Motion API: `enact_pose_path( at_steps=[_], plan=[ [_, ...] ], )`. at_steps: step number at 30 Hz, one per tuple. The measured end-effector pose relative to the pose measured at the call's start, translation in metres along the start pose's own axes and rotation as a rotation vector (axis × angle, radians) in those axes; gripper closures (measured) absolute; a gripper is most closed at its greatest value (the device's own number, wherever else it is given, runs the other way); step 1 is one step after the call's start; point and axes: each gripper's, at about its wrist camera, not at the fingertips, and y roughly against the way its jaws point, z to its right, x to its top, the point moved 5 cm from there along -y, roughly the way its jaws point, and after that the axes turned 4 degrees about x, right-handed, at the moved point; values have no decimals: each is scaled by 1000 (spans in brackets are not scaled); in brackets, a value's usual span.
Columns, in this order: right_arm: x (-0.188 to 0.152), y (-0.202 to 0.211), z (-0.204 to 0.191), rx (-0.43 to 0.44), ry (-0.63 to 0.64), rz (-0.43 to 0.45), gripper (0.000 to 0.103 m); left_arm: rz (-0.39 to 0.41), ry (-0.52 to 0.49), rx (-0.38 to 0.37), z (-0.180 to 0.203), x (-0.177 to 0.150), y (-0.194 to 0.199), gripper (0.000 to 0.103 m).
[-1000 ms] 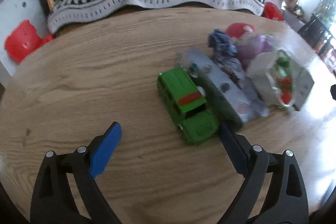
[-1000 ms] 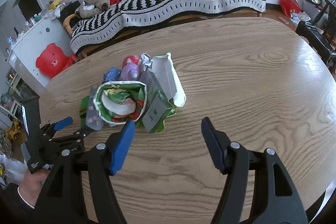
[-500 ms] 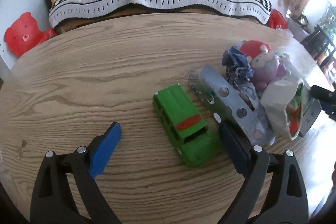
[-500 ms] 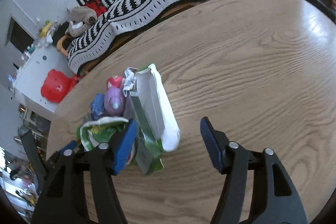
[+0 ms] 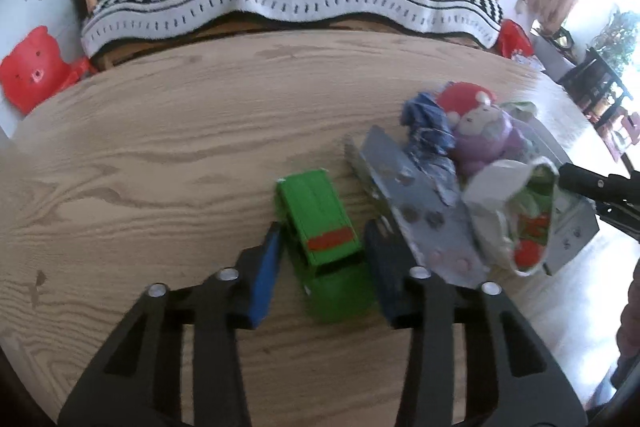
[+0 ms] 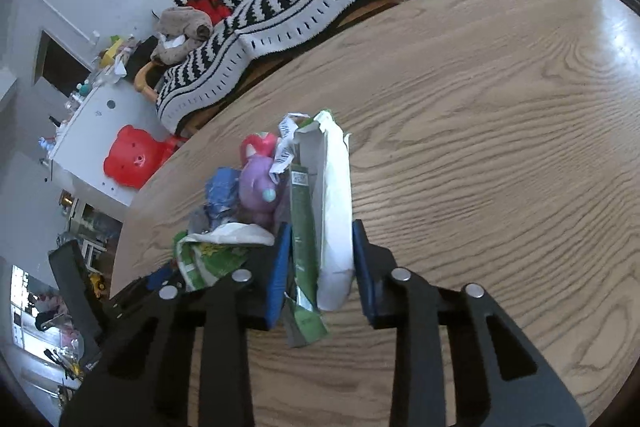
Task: Collect trash
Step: 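Grasp the green toy car with the left tool while the right grasps a white carton, then lift the toy car with the left tool while the right lifts the white cigarette carton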
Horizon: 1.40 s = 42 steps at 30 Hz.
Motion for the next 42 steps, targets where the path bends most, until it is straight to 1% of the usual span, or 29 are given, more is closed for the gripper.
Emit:
enact_pose_path(
  at_steps=[3, 5, 7, 10, 12, 14, 16, 17, 21, 22, 23, 24, 27, 29, 30, 32, 33, 35, 37, 39, 42],
  plan=[
    [-2, 12, -3, -11, 10, 26, 79, -10, -3, 7, 3, -5, 6, 66],
    [-4, 22, -9, -35, 40, 35, 80, -5, -22, 20, 5, -8, 14, 72],
    [-12, 30, -10, -80, 72, 10, 80, 0, -26, 22, 5, -11, 22, 72],
    [-33, 40, -6, -167, 124, -48, 80, 13, -40, 5, 8, -15, 37, 72],
    [-45, 45, -2, -173, 146, -81, 80, 26, -52, -6, 12, -17, 47, 72],
    [-57, 49, 5, -165, 151, -109, 76, 33, -59, -25, 18, -19, 55, 72],
    [-62, 54, 9, -177, 164, -120, 67, 35, -70, -43, 27, -21, 62, 72],
    [-63, 58, 12, -184, 168, -115, 64, 38, -74, -52, 30, -22, 65, 72],
    [-56, 75, 25, -183, 131, -70, 62, 59, -94, -78, 46, -24, 78, 72],
    [-54, 78, 31, -195, 114, -61, 62, 61, -97, -82, 48, -24, 79, 72],
    [-52, 80, 35, -208, 103, -51, 58, 61, -103, -87, 52, -25, 80, 72],
    [-50, 83, 40, -215, 87, -41, 56, 61, -106, -89, 54, -25, 80, 72],
    [-45, 89, 41, -223, 73, -17, 54, 58, -118, -96, 60, -26, 81, 72],
    [-48, 94, 31, -220, 122, -11, 48, 61, -121, -95, 62, -26, 82, 72],
    [-50, 96, 25, -253, 169, -4, 46, 62, -122, -96, 62, -27, 82, 72],
    [-55, 95, 14, -291, 263, -7, 35, 61, -122, -99, 61, -27, 83, 72],
    [-60, 93, 8, -323, 330, -8, 35, 60, -122, -100, 60, -28, 84, 72],
    [-68, 90, -1, -347, 411, -17, 35, 62, -122, -100, 61, -28, 84, 72],
    [-78, 87, -11, -331, 486, -35, 35, 63, -121, -103, 58, -28, 86, 72],
    [-86, 83, -19, -336, 542, -48, 34, 63, -122, -104, 58, -29, 87, 72],
    [-98, 68, -27, -377, 649, -81, 30, 61, -131, -112, 58, -31, 89, 72]
  ],
)
